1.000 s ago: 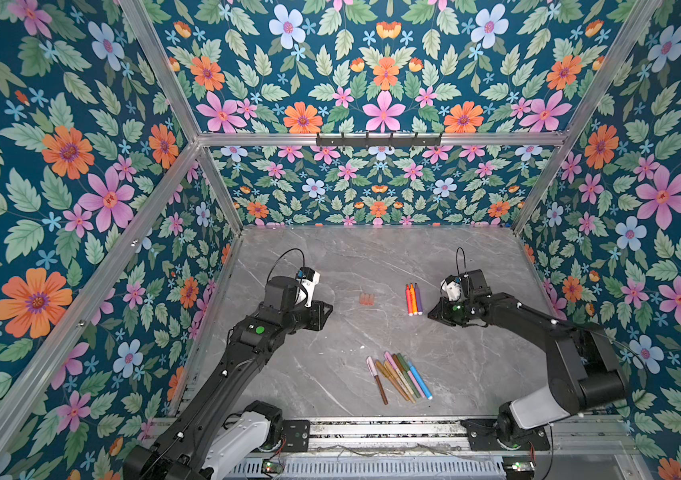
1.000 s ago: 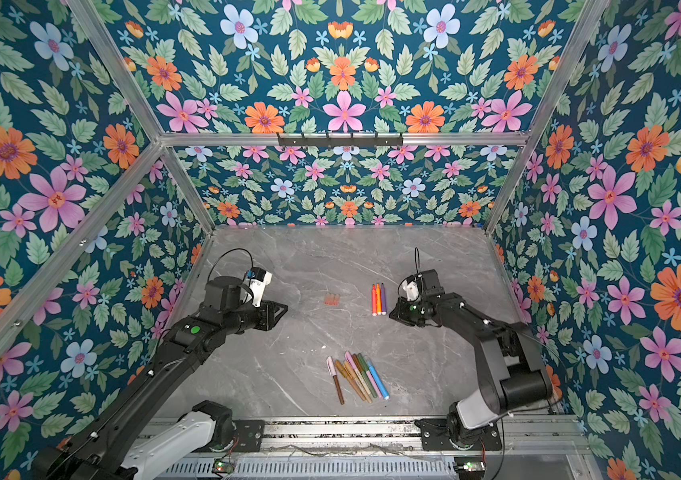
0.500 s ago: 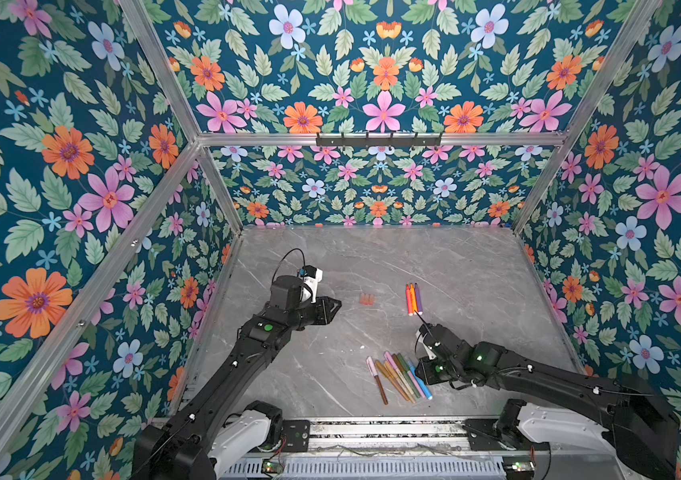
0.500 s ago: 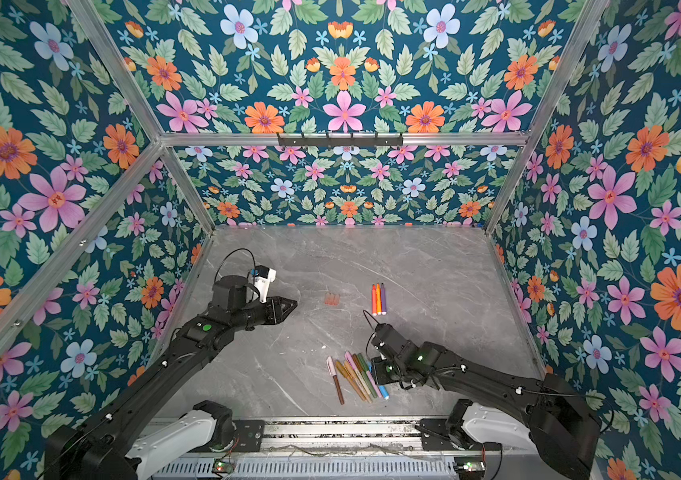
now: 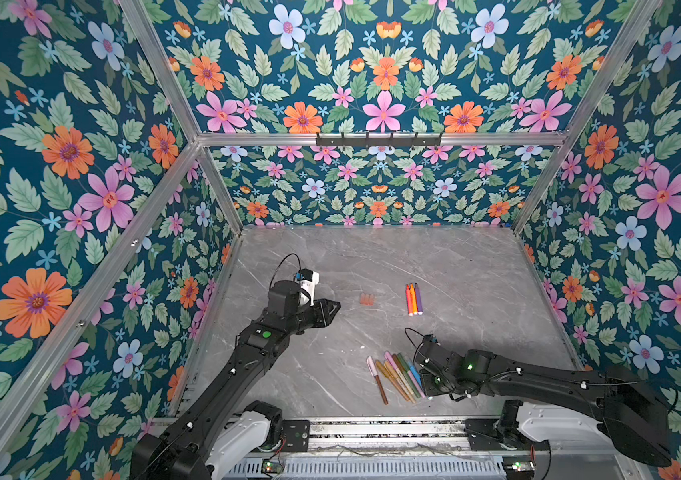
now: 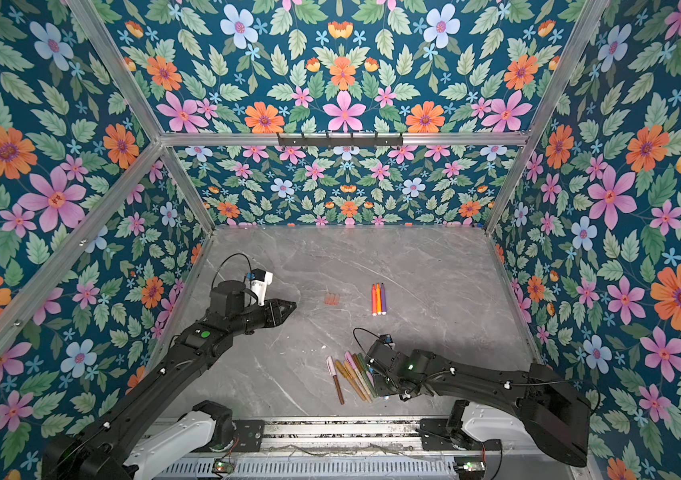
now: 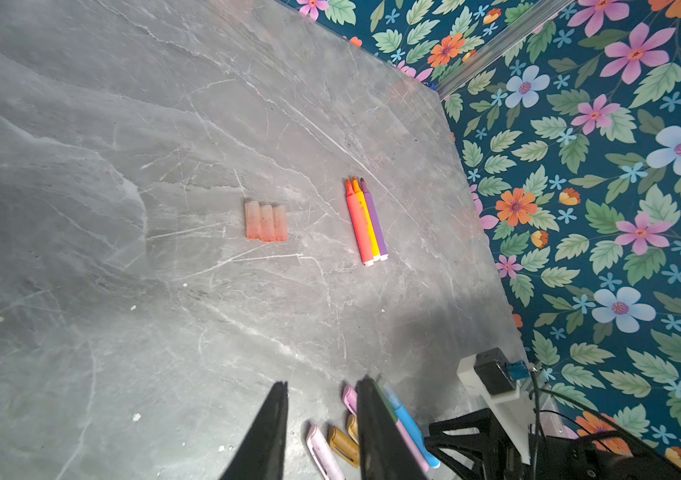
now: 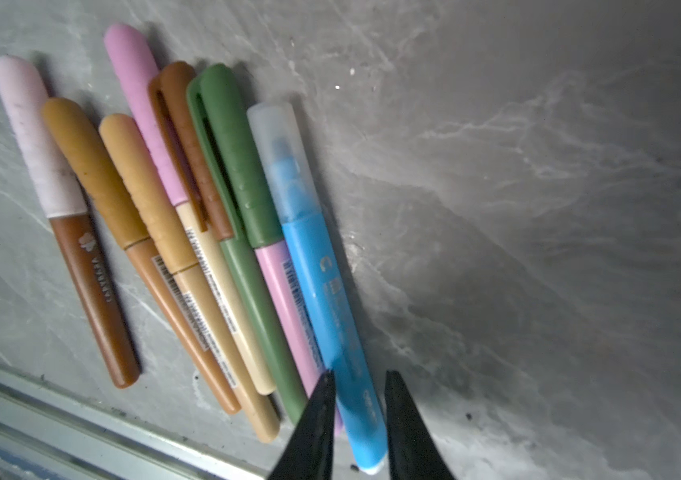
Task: Open the pen caps
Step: 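Move the right gripper down onto the light blue highlighter in the cluster, then close the right gripper on the blue highlighter and lift it toward the left gripper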
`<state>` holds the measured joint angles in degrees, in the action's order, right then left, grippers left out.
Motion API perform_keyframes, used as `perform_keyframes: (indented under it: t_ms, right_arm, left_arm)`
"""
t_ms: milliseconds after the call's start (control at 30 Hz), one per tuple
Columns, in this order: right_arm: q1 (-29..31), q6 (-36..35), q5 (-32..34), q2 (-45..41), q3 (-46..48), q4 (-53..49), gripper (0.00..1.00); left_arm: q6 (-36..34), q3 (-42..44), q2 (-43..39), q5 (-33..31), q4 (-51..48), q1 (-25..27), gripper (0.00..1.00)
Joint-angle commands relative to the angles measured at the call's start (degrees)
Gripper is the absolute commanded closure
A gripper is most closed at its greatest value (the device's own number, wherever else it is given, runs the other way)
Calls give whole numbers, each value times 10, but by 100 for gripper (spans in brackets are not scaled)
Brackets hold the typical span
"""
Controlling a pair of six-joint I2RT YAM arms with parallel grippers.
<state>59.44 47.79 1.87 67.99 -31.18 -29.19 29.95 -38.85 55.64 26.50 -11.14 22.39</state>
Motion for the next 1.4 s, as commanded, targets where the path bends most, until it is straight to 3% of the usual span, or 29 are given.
perform_keyframes:
  t_ms: [0,567,900,1367]
  right_arm:
    - [1,10,12,4,0,-9,76]
    - [1,37,45,59,-27,-34,77]
    - [0,11,46,14,-48,-34,88]
    - [-8,-42,-55,-100,-55,80,89]
  left_arm:
    - [1,2,-1,-3,11,-1,68]
    - [2,8,5,10,13,0,68]
    - [103,67,28,86,155,14,66]
    - [212,67,142,54,346,180,59]
